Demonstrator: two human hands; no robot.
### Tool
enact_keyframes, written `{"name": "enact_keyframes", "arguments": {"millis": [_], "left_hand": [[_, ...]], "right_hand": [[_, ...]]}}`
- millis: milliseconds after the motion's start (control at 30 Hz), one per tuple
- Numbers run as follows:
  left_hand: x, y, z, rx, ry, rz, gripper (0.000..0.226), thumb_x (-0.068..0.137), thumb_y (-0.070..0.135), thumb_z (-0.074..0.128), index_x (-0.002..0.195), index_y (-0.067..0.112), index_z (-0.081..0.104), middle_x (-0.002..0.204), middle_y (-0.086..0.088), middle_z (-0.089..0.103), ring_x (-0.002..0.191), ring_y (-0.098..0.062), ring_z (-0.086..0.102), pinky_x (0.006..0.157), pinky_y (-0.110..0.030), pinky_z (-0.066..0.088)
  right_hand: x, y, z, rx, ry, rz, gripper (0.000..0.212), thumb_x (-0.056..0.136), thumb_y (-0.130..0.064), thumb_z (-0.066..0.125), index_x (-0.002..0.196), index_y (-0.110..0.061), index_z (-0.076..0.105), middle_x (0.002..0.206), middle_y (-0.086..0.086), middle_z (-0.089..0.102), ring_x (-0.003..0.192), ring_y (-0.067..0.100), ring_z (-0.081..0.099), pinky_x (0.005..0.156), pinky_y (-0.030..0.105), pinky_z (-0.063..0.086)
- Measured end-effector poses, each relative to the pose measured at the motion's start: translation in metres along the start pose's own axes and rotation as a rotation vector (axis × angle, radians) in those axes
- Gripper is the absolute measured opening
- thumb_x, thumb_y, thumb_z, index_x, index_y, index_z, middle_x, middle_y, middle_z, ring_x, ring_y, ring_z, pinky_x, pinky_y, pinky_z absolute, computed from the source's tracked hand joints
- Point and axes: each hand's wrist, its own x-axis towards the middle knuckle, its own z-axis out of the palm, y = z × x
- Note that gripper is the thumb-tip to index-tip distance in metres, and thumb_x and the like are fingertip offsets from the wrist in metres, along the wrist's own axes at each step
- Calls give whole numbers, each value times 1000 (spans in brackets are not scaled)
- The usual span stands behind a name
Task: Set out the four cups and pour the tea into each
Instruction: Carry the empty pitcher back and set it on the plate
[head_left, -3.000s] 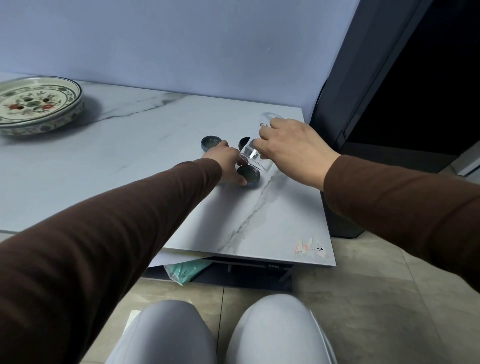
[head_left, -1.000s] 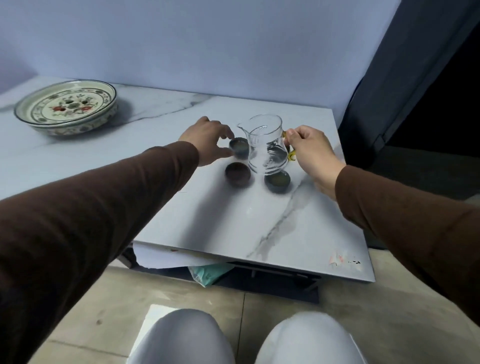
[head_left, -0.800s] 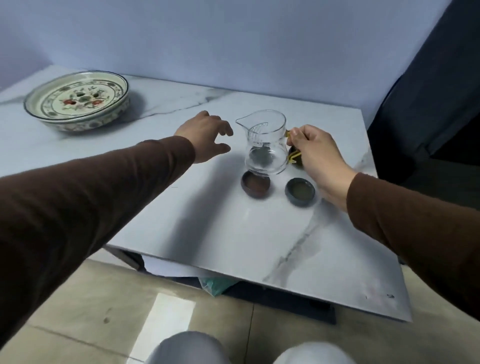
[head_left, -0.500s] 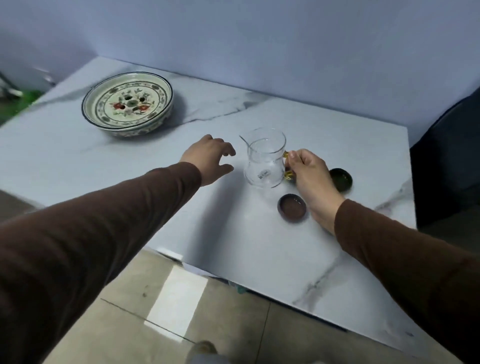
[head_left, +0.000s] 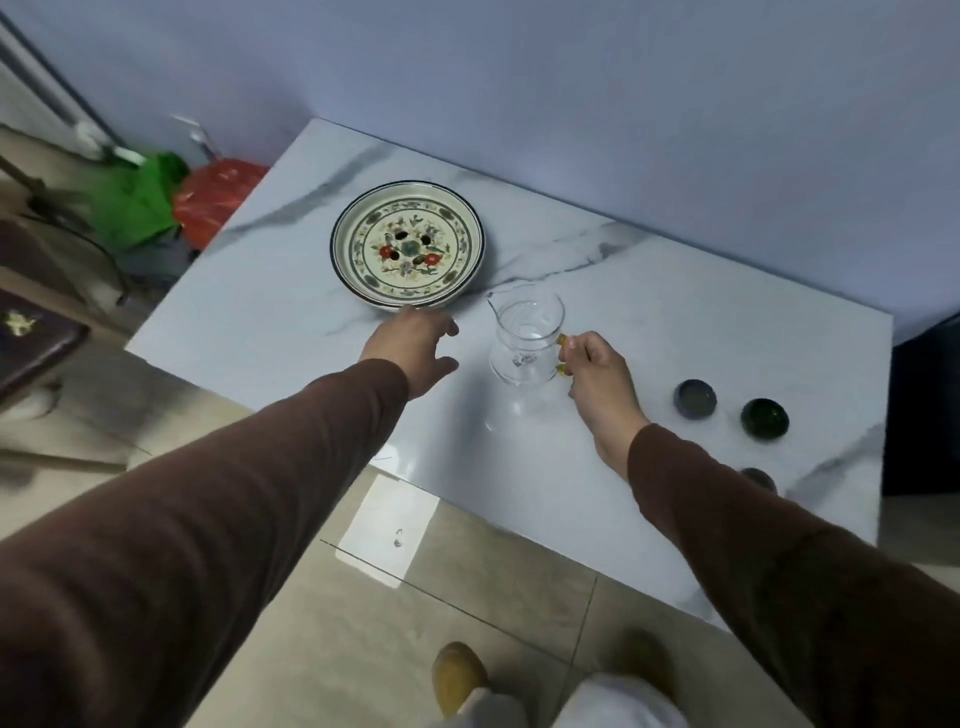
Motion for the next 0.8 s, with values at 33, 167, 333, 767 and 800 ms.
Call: {"name": "enact_keyframes", "arguments": {"millis": [33,167,333,767,800], "left_hand": [[1,-7,-7,4,0,-5,44,80,34,69,121,22,58,120,-2,62,115,-26,49,94,-37,43],[17,-39,-31,6,-4,-8,42,81,34,68,119,19,60,120,-4,62,115,-27,49,94,-37,44],[50,-75,-52,-6,-23,-25,42,82,33,67,121,19,61,120,-4,63,116,-27,49,95,-38,44],[133,-171,-64,-12,-126,35,37,81,30,66,116,17,62,115,-6,63,111,-29,49,92,-38,43],[139,-177,-65,-15,-140,50,38,81,32,66,116,17,62,114,-6,63,111,-29,49,92,-39,43]], "right_hand": [[1,-7,8,-5,-5,5,26,98,-30,43,78,-15,51,77,0,49,63,14,38,60,28,35],[17,-32,43,-9,-19,52,26,97,-33,42,80,-16,50,75,-2,48,61,12,37,55,27,31],[53,-56,88,-8,4,42,32,98,-37,44,71,-20,40,67,-5,39,57,9,32,54,28,29],[132,-67,185,42,117,158,29,96,-30,44,70,-18,41,67,-4,40,60,12,33,57,30,29],[135,-68,192,49,131,163,27,96,-29,44,74,-13,44,71,-1,44,64,13,37,60,30,31]]}}
